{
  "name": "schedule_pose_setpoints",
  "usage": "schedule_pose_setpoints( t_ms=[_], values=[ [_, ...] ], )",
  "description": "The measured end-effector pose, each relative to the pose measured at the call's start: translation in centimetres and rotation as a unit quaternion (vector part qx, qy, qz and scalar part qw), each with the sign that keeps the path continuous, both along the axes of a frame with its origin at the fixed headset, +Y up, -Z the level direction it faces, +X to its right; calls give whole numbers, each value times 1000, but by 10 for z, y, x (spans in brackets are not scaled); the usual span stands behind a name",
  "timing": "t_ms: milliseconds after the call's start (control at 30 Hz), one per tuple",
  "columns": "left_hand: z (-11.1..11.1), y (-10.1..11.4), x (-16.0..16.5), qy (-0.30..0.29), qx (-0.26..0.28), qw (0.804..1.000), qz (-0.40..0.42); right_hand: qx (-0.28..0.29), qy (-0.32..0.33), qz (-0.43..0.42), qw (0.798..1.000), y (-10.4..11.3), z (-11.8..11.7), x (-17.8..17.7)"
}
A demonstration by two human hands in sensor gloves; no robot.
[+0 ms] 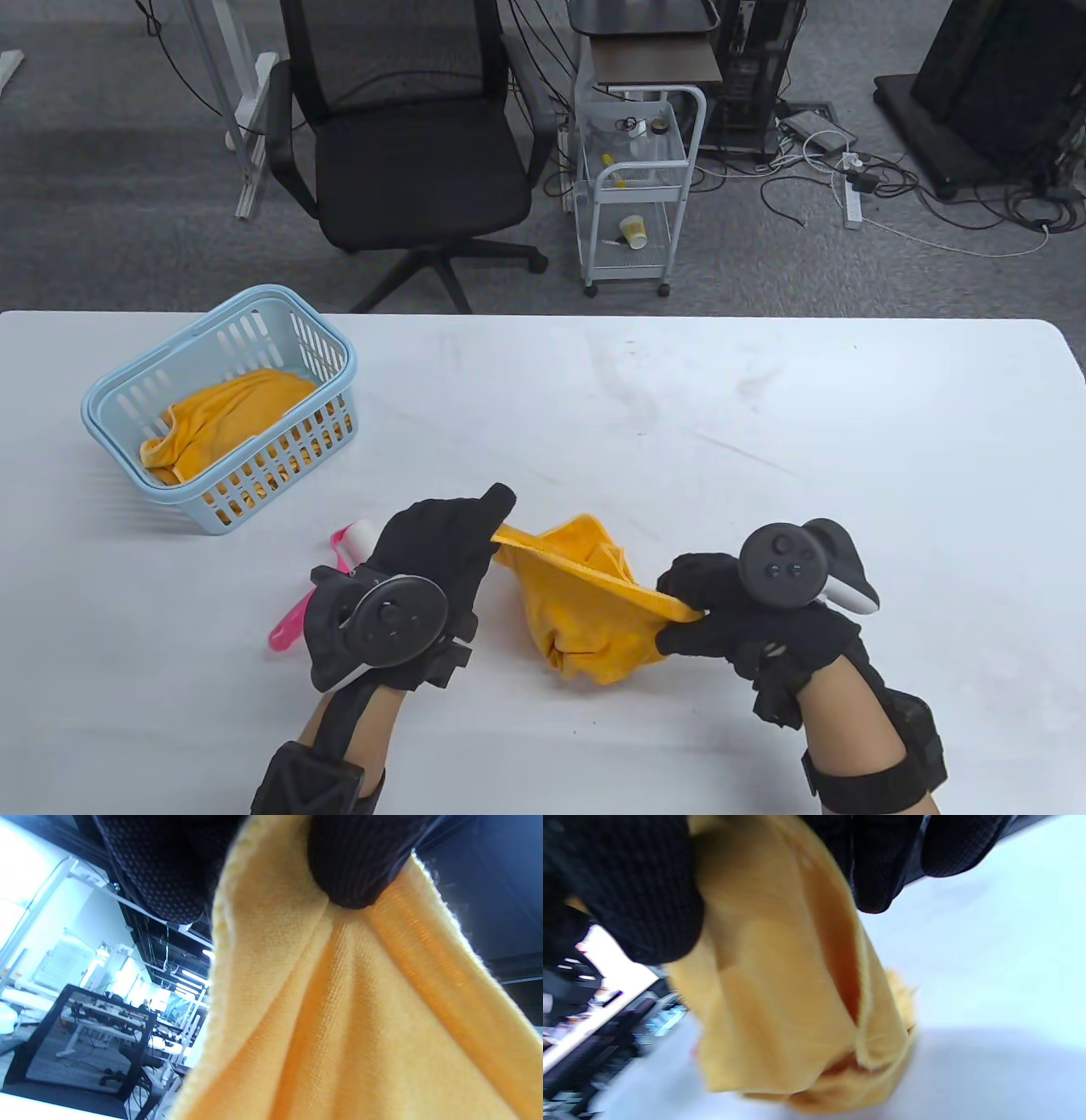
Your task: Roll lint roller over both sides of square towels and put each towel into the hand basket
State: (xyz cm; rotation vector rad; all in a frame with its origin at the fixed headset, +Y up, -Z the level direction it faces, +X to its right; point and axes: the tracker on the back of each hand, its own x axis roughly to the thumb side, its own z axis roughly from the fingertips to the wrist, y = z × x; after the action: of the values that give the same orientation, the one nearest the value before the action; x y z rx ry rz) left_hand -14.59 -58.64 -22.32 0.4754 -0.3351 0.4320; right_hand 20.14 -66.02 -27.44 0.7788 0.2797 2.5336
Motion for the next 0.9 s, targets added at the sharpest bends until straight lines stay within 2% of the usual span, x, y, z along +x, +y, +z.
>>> schedule_pose_setpoints(
  t_ms=[133, 200, 400, 500, 567, 700, 800, 900],
  values=[
    [3, 24, 0, 6, 17, 999, -45, 31, -27, -13, 999, 33, 1, 23],
    [7, 39, -2, 5, 22, 997, -69, 66, -33, -13, 997, 62, 7, 35],
    [25, 85, -20, -15, 36, 996, -79, 62, -19, 19, 998, 126, 28, 54],
    [34, 104, -32, -7, 46, 995, -87, 96, -25, 55, 994, 152, 41, 55],
    [36, 116, -39, -24, 40, 995, -87, 107, -27, 66, 992, 167, 45, 55],
    [23, 128, -44, -22, 19, 995, -99, 139, -71, 120, 980, 178, 33, 54],
    [-7, 121, -36, -20, -7, 994, -111, 115, -105, 133, 979, 170, 3, 56],
    [-47, 103, -26, 19, -15, 989, -144, 118, -189, 151, 963, 150, -42, 64]
  ],
)
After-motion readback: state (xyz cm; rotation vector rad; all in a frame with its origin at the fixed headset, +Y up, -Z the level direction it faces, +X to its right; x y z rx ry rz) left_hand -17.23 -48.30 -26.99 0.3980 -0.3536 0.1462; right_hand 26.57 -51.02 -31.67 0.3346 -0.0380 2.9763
